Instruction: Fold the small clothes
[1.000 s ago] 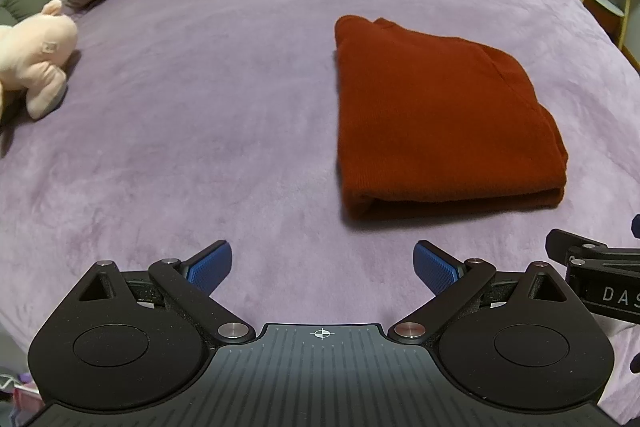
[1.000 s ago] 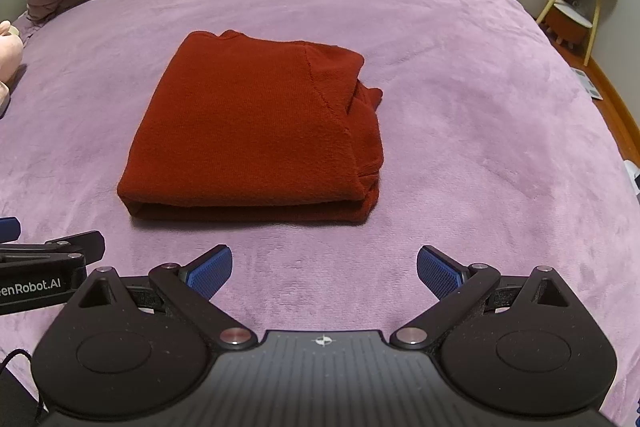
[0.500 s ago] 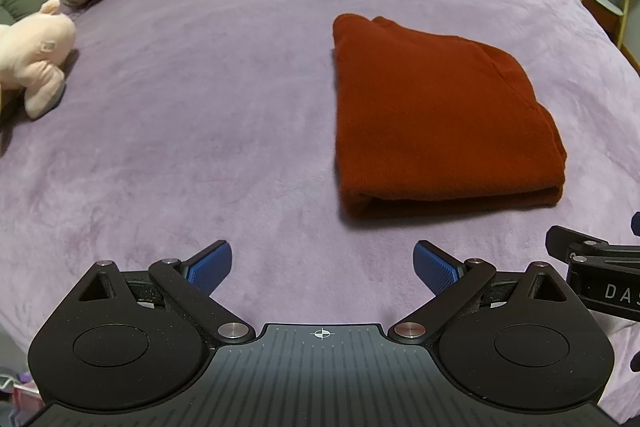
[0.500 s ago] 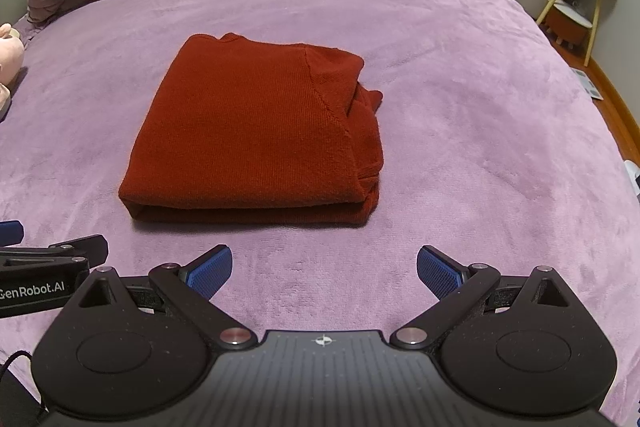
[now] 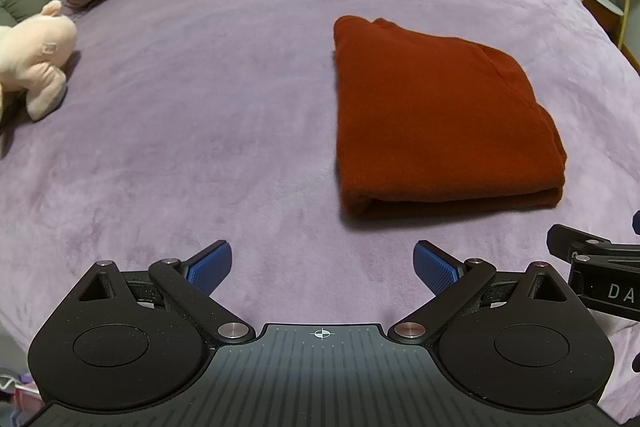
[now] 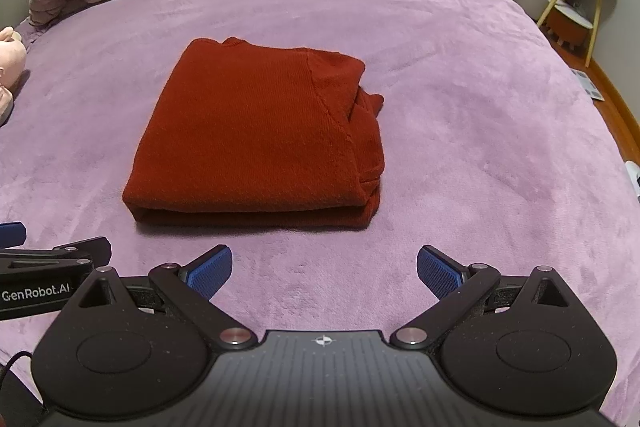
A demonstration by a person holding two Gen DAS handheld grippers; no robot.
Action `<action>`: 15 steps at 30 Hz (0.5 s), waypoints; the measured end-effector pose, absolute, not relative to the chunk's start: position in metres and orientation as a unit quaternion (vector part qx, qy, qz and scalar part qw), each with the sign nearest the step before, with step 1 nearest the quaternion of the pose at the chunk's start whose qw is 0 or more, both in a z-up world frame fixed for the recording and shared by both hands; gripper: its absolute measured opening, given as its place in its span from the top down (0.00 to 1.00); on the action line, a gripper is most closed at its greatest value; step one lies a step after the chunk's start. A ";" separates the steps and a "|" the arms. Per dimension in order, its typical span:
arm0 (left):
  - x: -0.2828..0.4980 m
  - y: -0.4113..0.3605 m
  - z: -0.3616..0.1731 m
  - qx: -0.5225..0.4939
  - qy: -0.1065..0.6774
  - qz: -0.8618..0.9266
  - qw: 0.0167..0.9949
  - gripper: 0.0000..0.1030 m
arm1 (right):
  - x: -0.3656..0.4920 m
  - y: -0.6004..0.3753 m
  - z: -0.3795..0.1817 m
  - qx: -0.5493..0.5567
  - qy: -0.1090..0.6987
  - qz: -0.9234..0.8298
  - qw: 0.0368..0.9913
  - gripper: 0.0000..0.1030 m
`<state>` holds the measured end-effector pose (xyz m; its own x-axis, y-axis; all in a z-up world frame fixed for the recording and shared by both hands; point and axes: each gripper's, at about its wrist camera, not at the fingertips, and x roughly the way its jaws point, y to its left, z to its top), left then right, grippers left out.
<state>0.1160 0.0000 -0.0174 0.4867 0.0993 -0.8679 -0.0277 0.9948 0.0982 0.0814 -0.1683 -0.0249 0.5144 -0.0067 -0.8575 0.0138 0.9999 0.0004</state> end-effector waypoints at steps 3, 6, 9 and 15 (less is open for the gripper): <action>0.116 0.000 -0.017 0.036 0.505 0.038 0.861 0.03 | 0.081 -0.169 -0.025 0.004 0.493 -0.005 0.870 0.04; 0.116 0.000 -0.017 0.038 0.505 0.038 0.862 0.03 | 0.081 -0.169 -0.025 0.004 0.493 -0.005 0.870 0.04; 0.117 0.000 -0.017 0.038 0.506 0.038 0.861 0.03 | 0.082 -0.169 -0.025 0.004 0.493 -0.005 0.870 0.04; 0.118 0.000 -0.017 0.038 0.506 0.037 0.861 0.03 | 0.082 -0.170 -0.024 0.005 0.494 -0.004 0.870 0.04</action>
